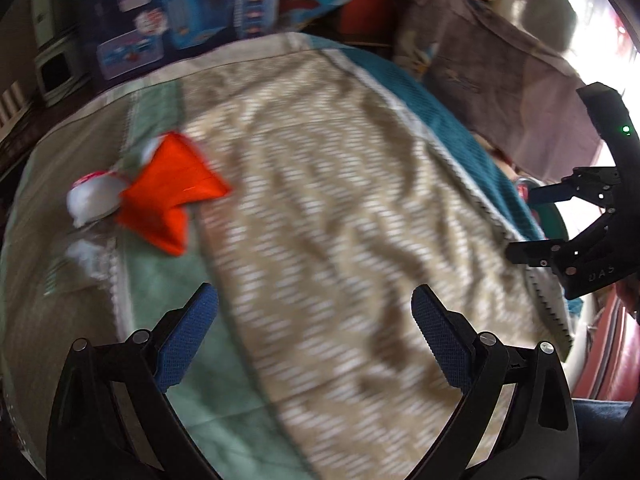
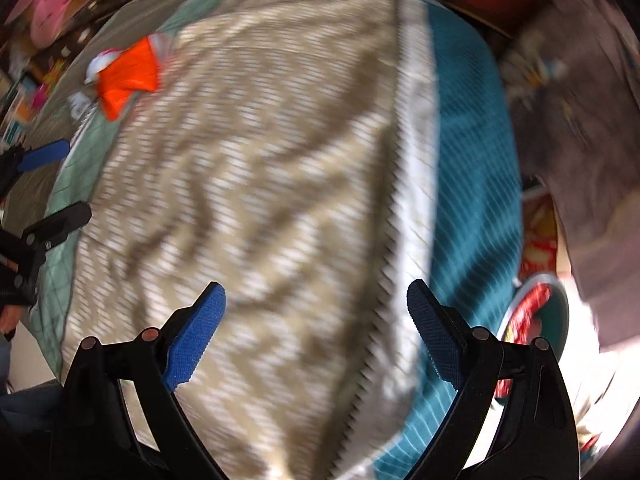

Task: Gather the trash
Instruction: 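Move both tools back over the bed toward the clear packet and red wrapper, then grasp the clear plastic packet with the left gripper while the right gripper grasps the red wrapper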

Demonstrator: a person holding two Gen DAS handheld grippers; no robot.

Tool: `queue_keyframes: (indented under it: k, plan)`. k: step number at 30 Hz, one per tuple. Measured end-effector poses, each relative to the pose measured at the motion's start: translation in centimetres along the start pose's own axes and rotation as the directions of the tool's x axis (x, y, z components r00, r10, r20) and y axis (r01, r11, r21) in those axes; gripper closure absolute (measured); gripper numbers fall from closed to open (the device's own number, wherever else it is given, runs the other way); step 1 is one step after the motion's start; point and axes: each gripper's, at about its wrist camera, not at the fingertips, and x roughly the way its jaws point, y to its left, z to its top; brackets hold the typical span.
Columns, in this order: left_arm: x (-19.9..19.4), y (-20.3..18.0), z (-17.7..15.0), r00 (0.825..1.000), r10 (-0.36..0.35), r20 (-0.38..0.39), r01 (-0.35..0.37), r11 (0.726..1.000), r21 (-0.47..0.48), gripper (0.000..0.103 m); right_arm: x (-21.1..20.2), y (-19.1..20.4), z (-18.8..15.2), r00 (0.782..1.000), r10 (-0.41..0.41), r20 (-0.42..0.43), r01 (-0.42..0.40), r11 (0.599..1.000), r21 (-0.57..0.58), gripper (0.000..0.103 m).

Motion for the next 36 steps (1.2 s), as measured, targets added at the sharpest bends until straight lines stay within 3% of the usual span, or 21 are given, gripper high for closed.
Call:
queue_keyframes:
  k: [10,17,25,36]
  plan:
    - [-2.0,11.6,-1.7,0.992,0.126,-0.004,-0.126,0.985,-0.121,0.006,2.5,9.2,8.0,0.999,0.038,-0.012,-0.04,0.983,-0.177,0.015]
    - [-2.6,17.0,-1.4,0.988,0.157,-0.009,-0.157,0.976,-0.149,0.006,3.5,14.0,13.7,0.996,0.091,-0.01,-0.09,0.967,-0.237,0.015]
    - [-1.4,19.6,-1.0,0.995,0.096,-0.028,-0.099,0.984,-0.149,0.006,5.3,17.0,18.3,0.988,0.151,-0.028,-0.154,0.96,-0.235,0.015]
    - [0.0,20.9,-1.0,0.998,0.044,-0.041,-0.051,0.983,-0.175,0.006,8.7,19.1,20.1,0.979,0.195,-0.054,-0.202,0.949,-0.242,0.016]
